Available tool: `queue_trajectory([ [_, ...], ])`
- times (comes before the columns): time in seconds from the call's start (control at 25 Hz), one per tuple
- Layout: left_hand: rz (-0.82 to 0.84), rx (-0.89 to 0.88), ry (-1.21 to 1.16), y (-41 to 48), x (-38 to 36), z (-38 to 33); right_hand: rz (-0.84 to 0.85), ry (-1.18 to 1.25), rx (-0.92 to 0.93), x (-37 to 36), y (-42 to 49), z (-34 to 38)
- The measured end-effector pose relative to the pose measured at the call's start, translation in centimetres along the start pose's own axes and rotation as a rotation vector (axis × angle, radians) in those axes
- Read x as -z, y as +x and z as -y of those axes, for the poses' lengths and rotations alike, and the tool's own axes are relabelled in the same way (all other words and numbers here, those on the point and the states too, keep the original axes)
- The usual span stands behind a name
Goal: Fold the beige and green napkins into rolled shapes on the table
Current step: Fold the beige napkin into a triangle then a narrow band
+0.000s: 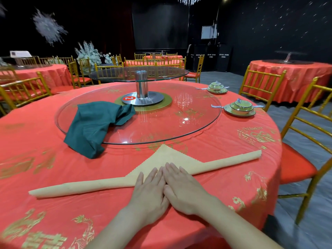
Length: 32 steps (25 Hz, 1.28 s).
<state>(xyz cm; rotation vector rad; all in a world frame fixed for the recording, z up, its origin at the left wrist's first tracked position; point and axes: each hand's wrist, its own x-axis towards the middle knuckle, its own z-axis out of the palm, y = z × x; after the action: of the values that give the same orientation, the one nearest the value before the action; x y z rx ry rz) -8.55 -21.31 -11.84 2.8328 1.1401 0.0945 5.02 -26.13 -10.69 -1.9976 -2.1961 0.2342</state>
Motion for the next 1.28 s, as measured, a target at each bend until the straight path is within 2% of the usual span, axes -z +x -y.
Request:
queue_trajectory([
  [0.4,-0.019,0.054,0.053,-1.5,0.6,2.6,-0.072,-0.048,-0.007,-0.9,-0.4,0.4],
  [1.0,0.065,0.454,-0.020,-8.1,2.3,14.6,-0.091,-0.053,-0.008,-1.0,-0.4,-0.2],
  [1.16,0.071,0.554,-0.018,-7.7,2.7,15.0,-0.101,-0.060,0.008,-1.0,-0.4,-0.2],
  [1.24,-0.003,0.517,0.021,-6.7,2.6,12.9,-0.095,-0.051,0.014,-1.2,-0.4,-0.3],
  [1.28,-0.057,0.442,0.045,-6.1,2.4,11.2,-0.101,-0.047,0.013,-1.3,-0.3,-0.4],
])
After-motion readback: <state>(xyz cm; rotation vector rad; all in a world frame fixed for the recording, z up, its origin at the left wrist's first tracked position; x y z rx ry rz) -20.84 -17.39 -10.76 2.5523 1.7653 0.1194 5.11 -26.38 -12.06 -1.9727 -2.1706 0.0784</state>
